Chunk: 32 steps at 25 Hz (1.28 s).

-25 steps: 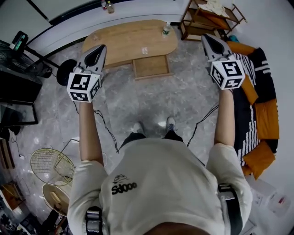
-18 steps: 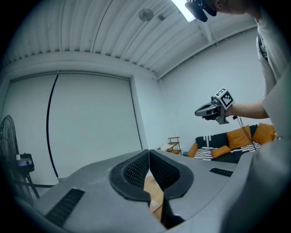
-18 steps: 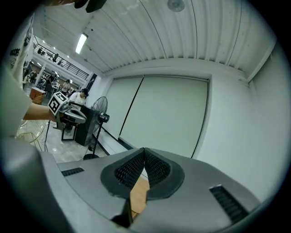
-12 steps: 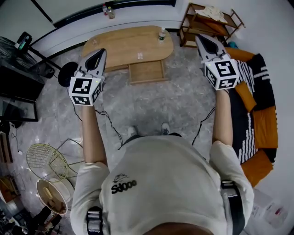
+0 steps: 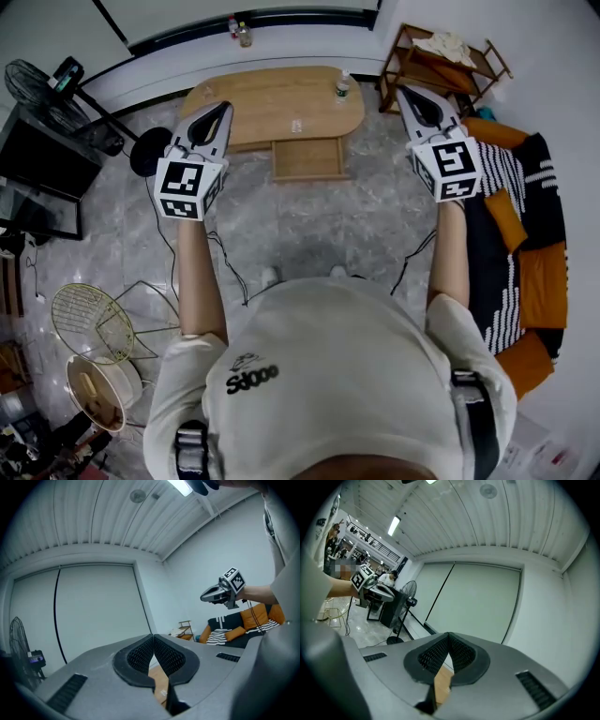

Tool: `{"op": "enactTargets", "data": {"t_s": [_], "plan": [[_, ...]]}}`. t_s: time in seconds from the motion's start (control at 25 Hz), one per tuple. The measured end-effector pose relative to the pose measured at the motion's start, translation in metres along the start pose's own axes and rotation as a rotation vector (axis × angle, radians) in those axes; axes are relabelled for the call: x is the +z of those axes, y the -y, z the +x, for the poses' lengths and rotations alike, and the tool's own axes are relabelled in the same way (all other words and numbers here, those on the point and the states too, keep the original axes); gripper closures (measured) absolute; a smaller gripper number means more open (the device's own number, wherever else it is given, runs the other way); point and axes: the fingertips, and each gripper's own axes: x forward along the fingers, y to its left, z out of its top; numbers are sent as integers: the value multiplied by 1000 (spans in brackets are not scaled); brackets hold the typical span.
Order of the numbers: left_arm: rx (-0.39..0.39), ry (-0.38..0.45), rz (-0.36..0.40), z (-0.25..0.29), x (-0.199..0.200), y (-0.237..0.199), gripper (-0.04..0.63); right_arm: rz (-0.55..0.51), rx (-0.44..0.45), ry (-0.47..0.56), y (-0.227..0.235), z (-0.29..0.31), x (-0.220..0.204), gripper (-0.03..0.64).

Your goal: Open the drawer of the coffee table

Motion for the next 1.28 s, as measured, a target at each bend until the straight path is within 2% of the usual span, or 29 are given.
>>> {"op": "enactTargets", "data": {"t_s": [0.4, 1.28], "plan": [[28, 28, 15, -19, 13, -16, 577, -20, 18, 23, -29, 18, 16, 611], [58, -10, 53, -27, 2, -39, 577, -37, 29, 13, -33, 38, 18, 611]]}}
